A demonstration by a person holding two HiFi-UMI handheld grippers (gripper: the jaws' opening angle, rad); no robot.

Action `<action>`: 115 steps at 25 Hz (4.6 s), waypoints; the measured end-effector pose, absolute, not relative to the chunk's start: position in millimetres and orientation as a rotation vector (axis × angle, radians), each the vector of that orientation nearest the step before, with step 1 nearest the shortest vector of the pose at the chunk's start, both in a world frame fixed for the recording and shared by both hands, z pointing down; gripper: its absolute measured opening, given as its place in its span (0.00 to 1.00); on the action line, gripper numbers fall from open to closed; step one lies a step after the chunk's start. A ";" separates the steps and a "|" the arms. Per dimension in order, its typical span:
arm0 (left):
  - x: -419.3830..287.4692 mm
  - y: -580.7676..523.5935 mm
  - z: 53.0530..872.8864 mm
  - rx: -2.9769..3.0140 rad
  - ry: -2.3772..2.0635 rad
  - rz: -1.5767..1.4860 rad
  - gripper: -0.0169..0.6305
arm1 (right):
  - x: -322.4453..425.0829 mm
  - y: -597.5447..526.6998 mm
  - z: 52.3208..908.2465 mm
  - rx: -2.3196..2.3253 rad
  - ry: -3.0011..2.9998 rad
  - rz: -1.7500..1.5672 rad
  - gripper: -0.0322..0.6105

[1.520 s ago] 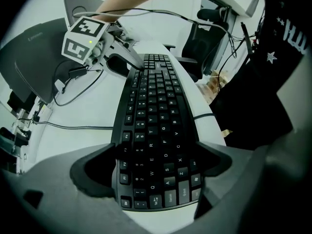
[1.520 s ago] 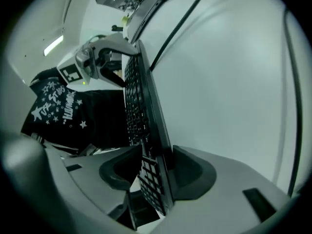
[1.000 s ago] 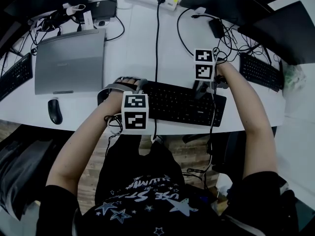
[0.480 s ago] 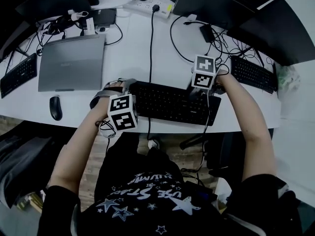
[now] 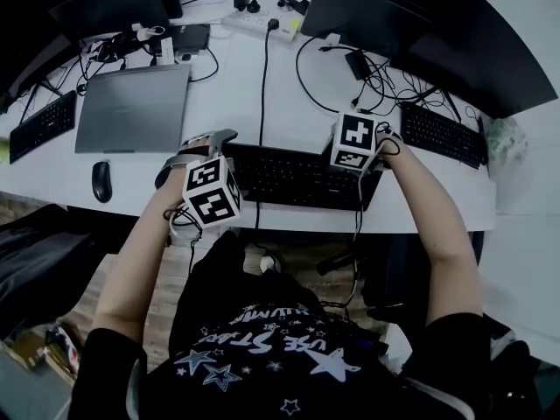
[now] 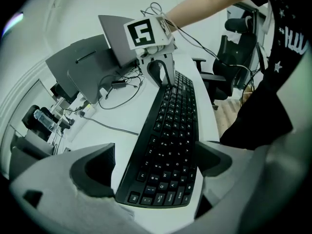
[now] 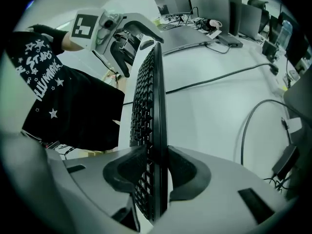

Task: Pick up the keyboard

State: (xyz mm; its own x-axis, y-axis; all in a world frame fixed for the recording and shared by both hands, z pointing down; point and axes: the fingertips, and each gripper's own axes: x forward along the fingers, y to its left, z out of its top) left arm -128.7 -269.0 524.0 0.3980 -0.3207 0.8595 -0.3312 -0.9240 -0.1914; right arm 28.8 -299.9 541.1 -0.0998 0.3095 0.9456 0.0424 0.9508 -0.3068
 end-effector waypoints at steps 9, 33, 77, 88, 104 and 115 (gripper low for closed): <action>-127.8 -254.1 502.0 2.603 -0.761 1.601 0.84 | 26.7 -285.0 517.8 -0.096 -1.732 -0.036 0.26; -117.0 -200.6 492.1 2.546 -0.869 1.952 0.83 | 31.0 -209.8 485.3 0.330 -1.723 -0.503 0.27; -53.2 -153.7 537.8 2.366 -0.512 2.023 0.15 | 41.6 -177.2 480.8 0.465 -1.766 -0.774 0.29; -37.3 -128.1 506.1 2.283 -0.800 1.628 0.15 | 46.5 -178.8 418.1 0.697 -1.878 -1.019 0.37; -42.5 -101.0 475.3 2.233 -1.036 1.057 0.15 | 38.6 -171.4 354.9 0.952 -2.288 -0.938 0.45; -81.4 -43.7 472.9 2.087 -1.253 0.664 0.15 | 54.8 -174.3 367.1 1.205 -2.544 -0.352 0.08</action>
